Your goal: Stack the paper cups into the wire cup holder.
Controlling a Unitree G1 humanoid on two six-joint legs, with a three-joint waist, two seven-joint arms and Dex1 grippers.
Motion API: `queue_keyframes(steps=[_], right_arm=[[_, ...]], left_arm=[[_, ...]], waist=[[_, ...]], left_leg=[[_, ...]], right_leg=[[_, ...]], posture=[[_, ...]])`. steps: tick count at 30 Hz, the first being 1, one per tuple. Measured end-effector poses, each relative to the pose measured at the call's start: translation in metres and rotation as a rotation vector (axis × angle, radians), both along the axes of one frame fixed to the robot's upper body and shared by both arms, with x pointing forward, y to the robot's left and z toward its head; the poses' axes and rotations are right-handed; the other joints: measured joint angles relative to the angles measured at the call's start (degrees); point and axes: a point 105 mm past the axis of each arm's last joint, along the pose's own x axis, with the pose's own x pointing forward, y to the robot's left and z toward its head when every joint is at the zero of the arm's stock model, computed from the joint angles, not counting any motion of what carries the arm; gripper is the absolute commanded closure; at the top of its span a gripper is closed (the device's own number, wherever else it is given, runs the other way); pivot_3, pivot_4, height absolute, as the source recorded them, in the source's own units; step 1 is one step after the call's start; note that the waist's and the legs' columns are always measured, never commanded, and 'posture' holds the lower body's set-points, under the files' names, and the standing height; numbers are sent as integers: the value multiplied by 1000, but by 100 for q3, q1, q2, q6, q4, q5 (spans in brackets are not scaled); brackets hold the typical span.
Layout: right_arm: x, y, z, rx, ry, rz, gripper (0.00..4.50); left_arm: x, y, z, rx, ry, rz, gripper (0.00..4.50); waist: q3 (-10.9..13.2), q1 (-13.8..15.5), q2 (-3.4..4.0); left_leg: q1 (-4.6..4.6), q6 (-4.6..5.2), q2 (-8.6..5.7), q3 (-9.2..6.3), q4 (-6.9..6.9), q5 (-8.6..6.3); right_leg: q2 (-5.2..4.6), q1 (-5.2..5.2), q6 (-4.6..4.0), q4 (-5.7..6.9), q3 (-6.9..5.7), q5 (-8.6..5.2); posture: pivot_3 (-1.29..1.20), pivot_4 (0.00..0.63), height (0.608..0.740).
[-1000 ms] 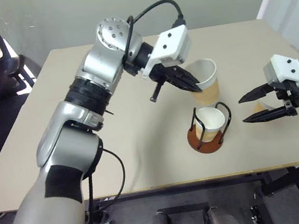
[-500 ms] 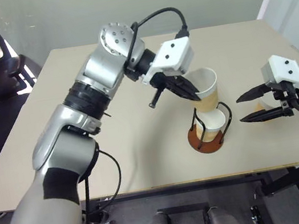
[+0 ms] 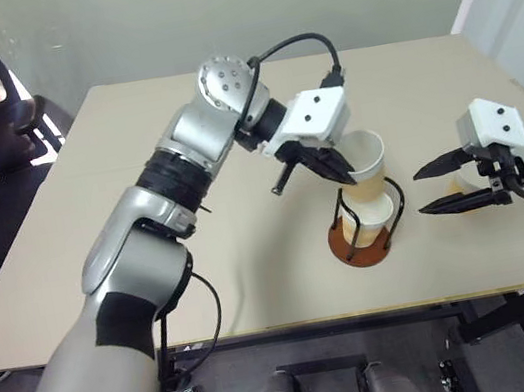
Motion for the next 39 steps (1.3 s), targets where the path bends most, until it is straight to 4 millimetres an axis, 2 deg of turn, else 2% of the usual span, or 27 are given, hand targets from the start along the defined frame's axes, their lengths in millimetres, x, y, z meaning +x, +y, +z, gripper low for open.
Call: queue_keyframes(steps=[10, 16, 19, 28, 36, 39], right_arm=[[1, 0, 0, -6, -11, 2, 1831], [0, -1, 0, -8, -10, 1, 1831], [0, -1, 1, -11, -9, -1, 1831], [1, -2, 2, -11, -12, -4, 1831], [2, -2, 3, -10, -15, -5, 1831], [2, -3, 3, -11, -17, -9, 1831]], left_arm=[[-2, -4, -5, 5, 25, -11, 4464], [-11, -11, -7, 17, 76, -45, 4464], [-16, -7, -10, 45, 92, -59, 4464], [-12, 4, -19, 115, 63, -42, 4464], [-10, 0, -22, 121, 54, -45, 4464], [-8, -5, -17, 84, 63, -37, 3536]], waist=[[0, 7, 0], [1, 9, -1], [1, 9, -1], [1, 10, -1], [1, 11, -1], [1, 15, -2]], left_leg=[[0, 1, -4, -1, 1, 1], [-1, 3, -5, -1, 0, -1], [1, 3, -4, -1, -1, -2], [0, 3, -7, -2, 2, -2], [-2, 4, -10, -3, 1, -3], [-3, 4, -10, -3, 1, -3]], right_leg=[[-2, 4, 2, -1, 1, 1], [-3, 4, 5, -3, 1, 0], [-3, 4, 5, -3, 1, 0], [-6, 6, 6, -4, 2, 0], [-7, 6, 8, -7, 3, -2], [-7, 6, 9, -7, 2, -2]], posture=[[0, 150, 740], [0, 150, 740], [0, 150, 740], [0, 150, 740], [0, 150, 740], [0, 150, 740]])
